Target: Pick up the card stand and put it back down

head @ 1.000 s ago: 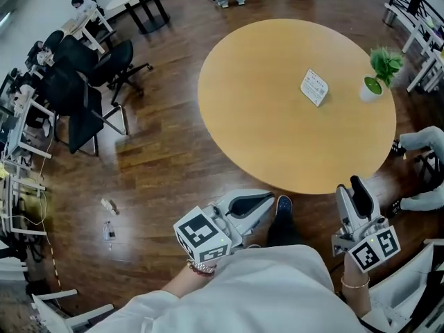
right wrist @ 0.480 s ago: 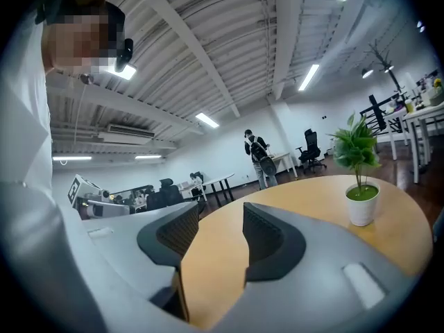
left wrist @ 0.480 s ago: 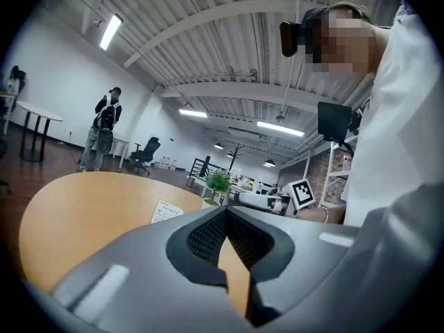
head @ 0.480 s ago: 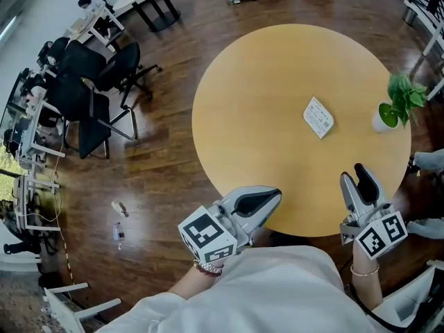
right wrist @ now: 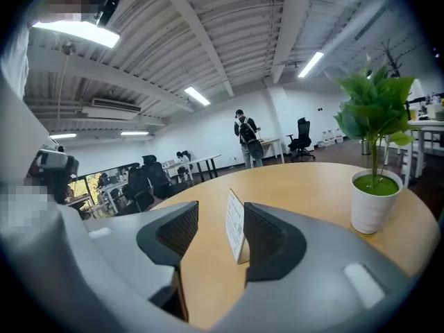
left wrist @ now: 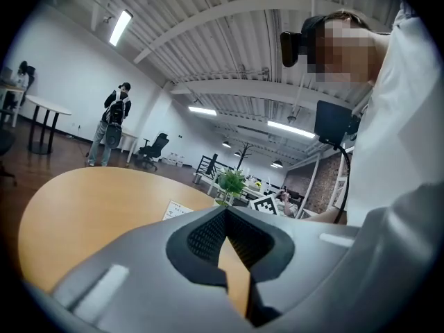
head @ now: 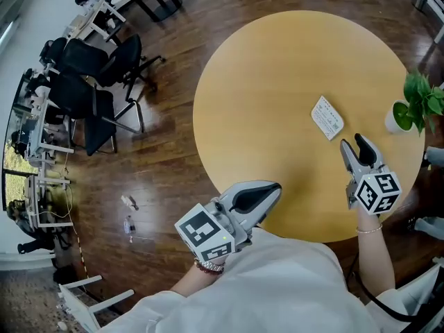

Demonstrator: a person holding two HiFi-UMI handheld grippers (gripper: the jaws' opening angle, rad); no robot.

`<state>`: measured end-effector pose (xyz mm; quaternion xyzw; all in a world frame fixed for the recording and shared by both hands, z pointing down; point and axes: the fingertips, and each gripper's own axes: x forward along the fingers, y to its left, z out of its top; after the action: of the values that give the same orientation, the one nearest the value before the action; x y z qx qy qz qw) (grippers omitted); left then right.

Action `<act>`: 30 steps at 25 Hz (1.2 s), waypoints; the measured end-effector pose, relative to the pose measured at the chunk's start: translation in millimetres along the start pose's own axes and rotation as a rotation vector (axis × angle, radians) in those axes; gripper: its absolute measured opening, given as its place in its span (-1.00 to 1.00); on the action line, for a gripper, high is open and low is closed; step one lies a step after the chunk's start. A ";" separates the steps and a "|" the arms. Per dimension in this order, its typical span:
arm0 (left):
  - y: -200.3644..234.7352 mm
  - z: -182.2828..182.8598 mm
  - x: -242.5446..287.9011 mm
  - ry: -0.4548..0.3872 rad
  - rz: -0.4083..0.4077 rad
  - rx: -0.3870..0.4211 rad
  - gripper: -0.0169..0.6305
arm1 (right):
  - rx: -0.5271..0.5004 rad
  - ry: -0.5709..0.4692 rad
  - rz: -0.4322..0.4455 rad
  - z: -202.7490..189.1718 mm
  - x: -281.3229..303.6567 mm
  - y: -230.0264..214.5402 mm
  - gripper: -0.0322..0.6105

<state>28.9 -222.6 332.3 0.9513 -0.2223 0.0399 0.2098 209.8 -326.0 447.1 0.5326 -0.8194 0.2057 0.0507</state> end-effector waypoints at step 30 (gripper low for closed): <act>126.5 -22.5 14.8 0.095 -0.212 -0.056 -0.96 | -0.026 0.070 -0.095 -21.1 4.9 30.8 -0.84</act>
<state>-13.0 -322.1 403.5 0.9603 -0.1113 0.0561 0.2497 177.3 -311.1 459.0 0.5628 -0.7935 0.2108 0.0960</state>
